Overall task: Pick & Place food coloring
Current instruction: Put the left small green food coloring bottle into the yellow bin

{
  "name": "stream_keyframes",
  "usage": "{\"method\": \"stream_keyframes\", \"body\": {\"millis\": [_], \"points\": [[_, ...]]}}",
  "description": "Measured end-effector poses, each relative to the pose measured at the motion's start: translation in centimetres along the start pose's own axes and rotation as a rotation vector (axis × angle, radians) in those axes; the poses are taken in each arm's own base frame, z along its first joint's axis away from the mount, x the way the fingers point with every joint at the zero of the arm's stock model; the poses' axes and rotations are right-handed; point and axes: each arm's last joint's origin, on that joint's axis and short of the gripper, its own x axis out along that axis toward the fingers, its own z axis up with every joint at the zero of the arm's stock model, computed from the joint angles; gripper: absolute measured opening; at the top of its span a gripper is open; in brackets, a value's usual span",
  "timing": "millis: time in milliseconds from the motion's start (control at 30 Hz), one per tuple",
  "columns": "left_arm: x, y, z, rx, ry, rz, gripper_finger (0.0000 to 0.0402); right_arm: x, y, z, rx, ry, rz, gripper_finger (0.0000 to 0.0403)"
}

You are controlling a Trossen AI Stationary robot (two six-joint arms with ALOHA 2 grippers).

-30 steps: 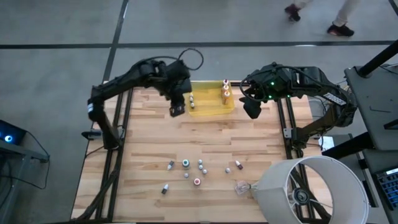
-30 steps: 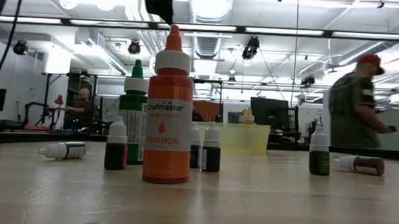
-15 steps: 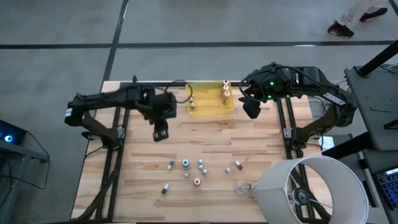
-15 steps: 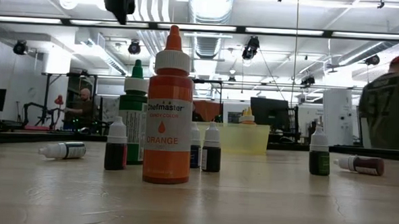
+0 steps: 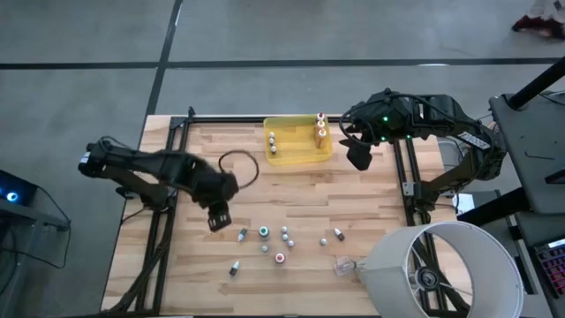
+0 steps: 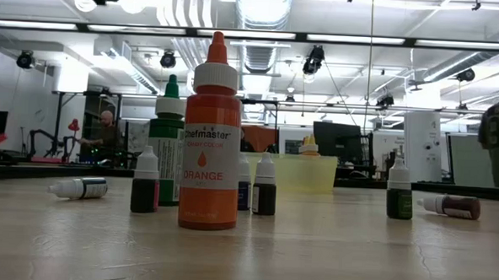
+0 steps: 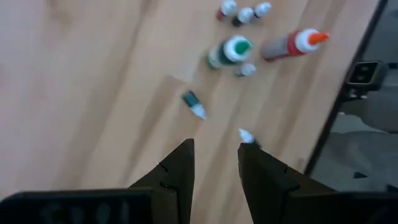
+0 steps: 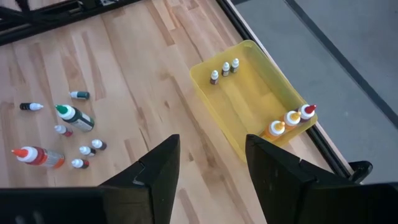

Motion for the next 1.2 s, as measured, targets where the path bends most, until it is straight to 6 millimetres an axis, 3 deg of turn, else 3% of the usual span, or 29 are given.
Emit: {"method": "stream_keyframes", "body": {"millis": [300, 733, 1200], "points": [[0.9, -3.2, -2.6, -0.203, 0.033, 0.004, 0.0096, 0.0, 0.0, -0.1, -0.11, 0.014, -0.002, 0.0173], [0.8, -6.1, -6.9, -0.305, -0.253, 0.092, 0.0096, -0.2, -0.2, -0.9, -0.129, 0.082, -0.014, 0.0173], [5.8, -7.1, -13.0, -0.285, -0.287, 0.043, 0.0096, -0.2, -0.3, -0.9, -0.035, 0.08, -0.019, 0.0173]]}}
